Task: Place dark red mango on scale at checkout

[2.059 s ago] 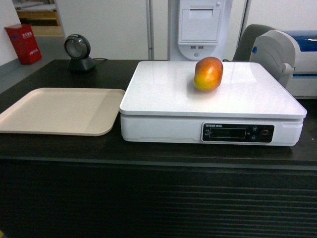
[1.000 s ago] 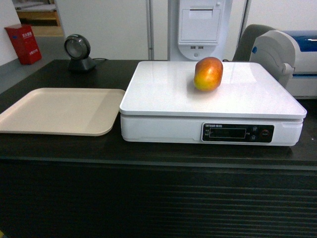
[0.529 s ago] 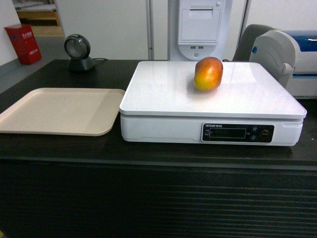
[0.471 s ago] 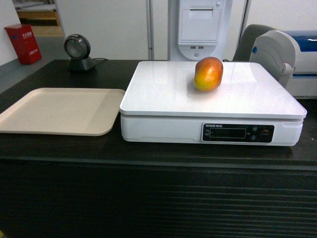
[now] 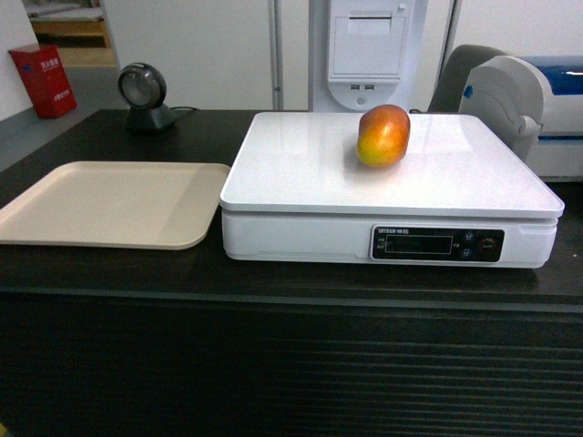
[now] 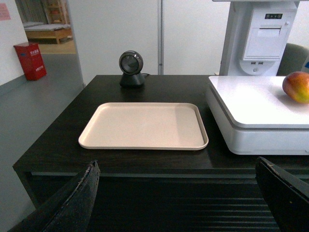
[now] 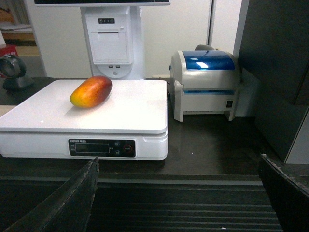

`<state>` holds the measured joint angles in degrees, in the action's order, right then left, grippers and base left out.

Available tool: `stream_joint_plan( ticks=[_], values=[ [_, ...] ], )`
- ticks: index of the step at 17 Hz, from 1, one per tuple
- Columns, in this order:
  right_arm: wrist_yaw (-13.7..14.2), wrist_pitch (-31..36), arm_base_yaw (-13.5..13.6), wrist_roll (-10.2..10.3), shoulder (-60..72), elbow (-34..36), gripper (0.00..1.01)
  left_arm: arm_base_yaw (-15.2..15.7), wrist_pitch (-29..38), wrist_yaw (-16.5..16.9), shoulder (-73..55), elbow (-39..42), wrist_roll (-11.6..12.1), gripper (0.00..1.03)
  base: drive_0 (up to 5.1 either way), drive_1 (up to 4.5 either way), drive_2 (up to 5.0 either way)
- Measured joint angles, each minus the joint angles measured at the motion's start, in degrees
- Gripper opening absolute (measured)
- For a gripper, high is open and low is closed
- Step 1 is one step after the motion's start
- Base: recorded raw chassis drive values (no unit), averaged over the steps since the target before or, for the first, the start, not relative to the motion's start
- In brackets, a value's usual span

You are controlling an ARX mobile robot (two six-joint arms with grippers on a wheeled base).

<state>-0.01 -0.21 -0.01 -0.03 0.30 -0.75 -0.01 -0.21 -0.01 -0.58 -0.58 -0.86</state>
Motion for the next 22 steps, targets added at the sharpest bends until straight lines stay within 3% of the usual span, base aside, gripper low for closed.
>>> stream_joint_plan(
  ticks=[22],
  values=[
    [0.0, 0.0, 0.0, 0.0, 0.0, 0.0, 0.98, 0.0, 0.0, 0.0, 0.0, 0.0, 0.1, 0.98, 0.0, 0.0, 0.0]
  ],
)
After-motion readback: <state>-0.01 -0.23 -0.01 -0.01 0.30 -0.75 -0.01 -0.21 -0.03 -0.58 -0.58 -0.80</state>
